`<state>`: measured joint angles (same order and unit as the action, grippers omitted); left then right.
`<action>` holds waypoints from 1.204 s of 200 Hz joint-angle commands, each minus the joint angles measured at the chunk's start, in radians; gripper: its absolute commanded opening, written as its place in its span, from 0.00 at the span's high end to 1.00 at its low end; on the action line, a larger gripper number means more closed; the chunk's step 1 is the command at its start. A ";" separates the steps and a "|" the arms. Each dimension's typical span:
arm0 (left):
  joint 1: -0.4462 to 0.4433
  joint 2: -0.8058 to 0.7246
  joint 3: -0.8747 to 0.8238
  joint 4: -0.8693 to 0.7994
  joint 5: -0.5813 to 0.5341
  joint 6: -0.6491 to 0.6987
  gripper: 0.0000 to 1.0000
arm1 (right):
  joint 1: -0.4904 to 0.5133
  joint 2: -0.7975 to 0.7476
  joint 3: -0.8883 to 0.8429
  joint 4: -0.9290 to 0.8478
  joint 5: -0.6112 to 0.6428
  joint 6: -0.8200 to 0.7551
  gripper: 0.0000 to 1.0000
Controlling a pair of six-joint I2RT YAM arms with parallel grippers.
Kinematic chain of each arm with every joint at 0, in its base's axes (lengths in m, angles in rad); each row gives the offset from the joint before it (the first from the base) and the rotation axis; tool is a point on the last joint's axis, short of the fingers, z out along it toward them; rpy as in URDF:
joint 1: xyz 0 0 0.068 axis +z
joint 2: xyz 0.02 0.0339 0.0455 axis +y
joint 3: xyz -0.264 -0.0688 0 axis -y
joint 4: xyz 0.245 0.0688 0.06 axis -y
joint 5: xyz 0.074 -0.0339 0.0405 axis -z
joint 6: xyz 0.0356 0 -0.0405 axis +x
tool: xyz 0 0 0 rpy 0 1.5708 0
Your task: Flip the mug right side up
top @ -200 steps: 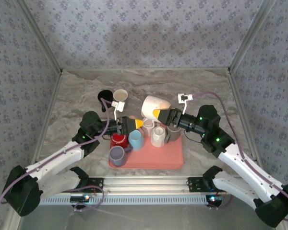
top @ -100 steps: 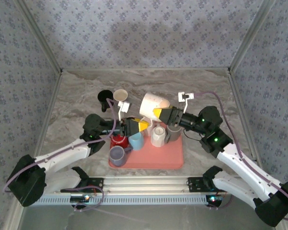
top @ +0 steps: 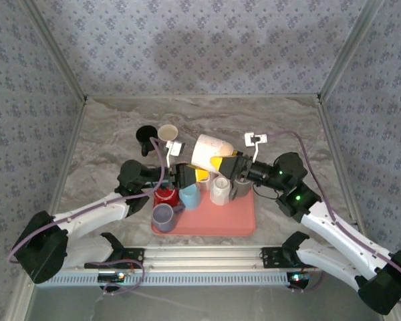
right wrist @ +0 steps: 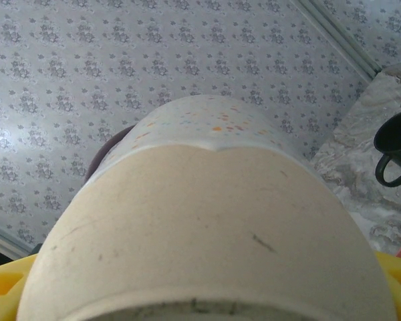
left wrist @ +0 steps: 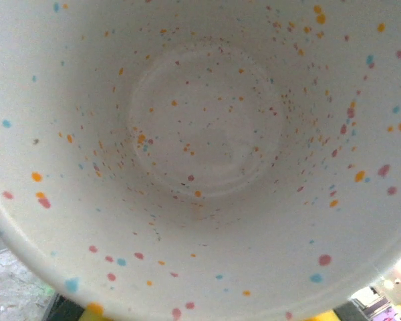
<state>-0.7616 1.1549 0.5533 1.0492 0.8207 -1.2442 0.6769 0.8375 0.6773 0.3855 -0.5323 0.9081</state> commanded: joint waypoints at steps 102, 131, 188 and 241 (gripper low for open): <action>-0.009 -0.092 0.072 -0.193 -0.038 0.200 1.00 | 0.004 -0.140 -0.023 -0.105 0.083 -0.118 0.00; -0.008 -0.075 0.071 -0.169 -0.041 0.190 1.00 | -0.022 -0.159 -0.038 -0.097 0.063 -0.100 0.00; -0.008 -0.122 0.188 -0.614 -0.138 0.461 1.00 | -0.065 -0.283 -0.038 -0.260 0.151 -0.156 0.00; 0.042 0.029 0.544 -1.205 -0.512 0.781 1.00 | -0.073 -0.366 0.038 -0.565 0.293 -0.301 0.00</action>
<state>-0.7422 1.1160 0.9154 0.0570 0.5304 -0.6678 0.6098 0.4896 0.6586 0.0006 -0.3344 0.7097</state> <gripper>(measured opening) 0.193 0.999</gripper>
